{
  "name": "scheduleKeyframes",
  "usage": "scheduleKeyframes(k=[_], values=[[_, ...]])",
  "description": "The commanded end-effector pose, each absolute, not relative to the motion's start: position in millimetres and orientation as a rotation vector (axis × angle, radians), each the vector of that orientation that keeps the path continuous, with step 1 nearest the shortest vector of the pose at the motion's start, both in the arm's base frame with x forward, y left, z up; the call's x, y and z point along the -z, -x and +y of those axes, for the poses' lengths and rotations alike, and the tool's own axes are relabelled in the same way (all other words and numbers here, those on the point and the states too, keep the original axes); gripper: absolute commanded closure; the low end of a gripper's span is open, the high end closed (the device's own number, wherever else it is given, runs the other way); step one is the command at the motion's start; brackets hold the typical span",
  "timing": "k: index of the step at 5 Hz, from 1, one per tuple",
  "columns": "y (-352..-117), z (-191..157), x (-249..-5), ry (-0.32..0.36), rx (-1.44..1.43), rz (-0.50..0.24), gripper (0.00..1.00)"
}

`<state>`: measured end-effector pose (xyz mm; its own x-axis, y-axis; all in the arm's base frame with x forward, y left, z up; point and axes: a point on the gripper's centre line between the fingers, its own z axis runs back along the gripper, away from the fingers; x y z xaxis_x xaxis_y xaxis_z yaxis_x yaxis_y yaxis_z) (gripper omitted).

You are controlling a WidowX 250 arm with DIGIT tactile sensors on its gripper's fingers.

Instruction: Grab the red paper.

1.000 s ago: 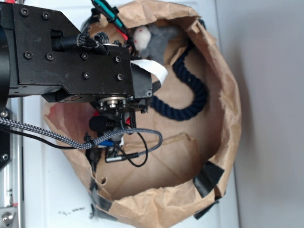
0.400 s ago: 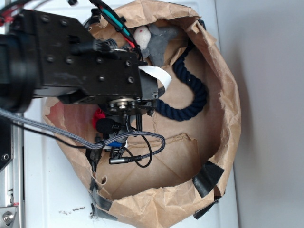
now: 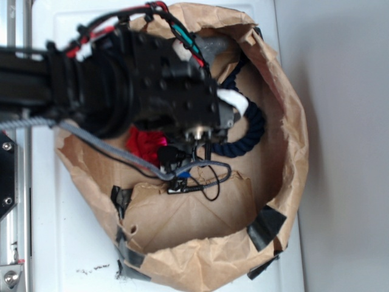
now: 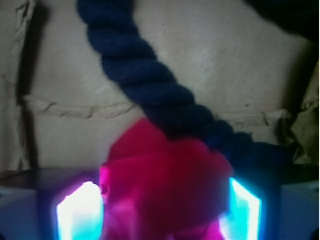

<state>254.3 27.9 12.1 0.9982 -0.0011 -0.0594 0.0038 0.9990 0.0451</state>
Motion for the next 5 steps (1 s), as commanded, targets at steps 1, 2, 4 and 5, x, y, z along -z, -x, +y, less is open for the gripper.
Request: scheduleKeyframes(k=[1,2,4,5], values=[[-245,18,-55,0.034,0.033,-0.056,1.0],[-240,13,-99,0.093,0.031,-0.152,1.0],[-242,-1,-175,0.139,0.012,-0.237,1.0],[-245,4,-191,0.157,0.004,-0.209,1.0]])
